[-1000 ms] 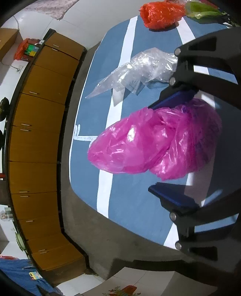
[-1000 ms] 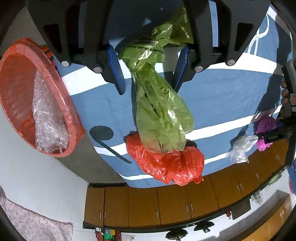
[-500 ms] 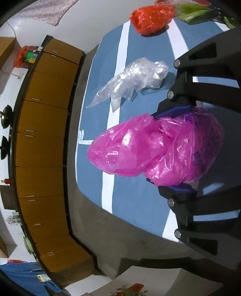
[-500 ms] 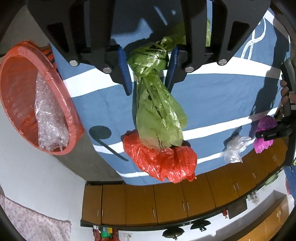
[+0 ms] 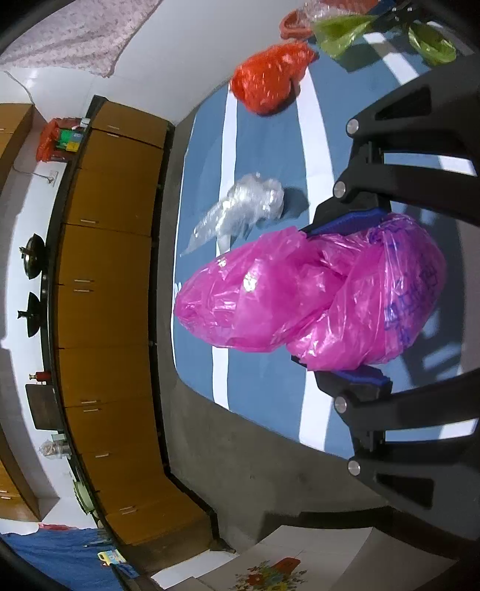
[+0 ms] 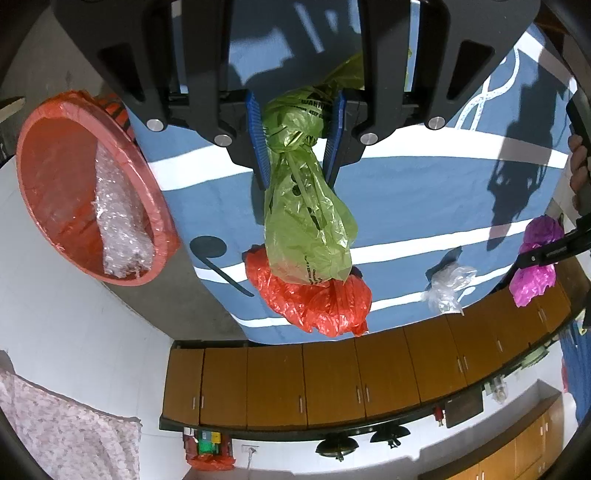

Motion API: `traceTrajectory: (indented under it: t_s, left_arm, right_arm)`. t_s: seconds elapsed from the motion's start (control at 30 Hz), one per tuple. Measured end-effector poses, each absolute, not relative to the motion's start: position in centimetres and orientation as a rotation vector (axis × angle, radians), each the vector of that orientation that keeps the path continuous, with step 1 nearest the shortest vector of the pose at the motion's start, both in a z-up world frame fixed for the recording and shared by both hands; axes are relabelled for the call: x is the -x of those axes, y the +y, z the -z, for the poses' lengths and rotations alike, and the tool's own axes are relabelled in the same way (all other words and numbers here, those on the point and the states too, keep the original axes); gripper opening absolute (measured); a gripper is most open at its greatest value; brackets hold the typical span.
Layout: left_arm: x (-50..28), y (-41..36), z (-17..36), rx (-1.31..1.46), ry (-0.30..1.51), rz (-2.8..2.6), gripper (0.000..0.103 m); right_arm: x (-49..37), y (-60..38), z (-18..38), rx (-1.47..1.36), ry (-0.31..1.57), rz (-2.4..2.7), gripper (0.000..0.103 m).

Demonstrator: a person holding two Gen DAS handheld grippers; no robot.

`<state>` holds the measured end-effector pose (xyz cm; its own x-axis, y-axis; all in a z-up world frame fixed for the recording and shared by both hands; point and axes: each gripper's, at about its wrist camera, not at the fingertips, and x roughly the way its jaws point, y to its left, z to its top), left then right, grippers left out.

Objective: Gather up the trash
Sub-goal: 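Carry the green bag and pink bag over the orange wastebasket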

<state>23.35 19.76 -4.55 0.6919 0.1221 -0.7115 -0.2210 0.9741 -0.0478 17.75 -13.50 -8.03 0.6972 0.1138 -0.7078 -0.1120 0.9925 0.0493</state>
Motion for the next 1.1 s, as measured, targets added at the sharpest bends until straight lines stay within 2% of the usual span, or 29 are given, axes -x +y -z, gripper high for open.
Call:
traceTrajectory:
  t_s: [0.6,1.1]
  left_arm:
    - [-17.8,13.7,-0.2,0.103,0.683,-0.059,0.057]
    - [-14.0,5.8,-3.0,-0.013,0.573,0.102,0.057]
  right_arm:
    - [-13.7,-17.4,4.0,-0.046,0.667,-0.059,0.031]
    - [-11.0,-21.4,1.4,-0.024,0.539,0.053,0.031]
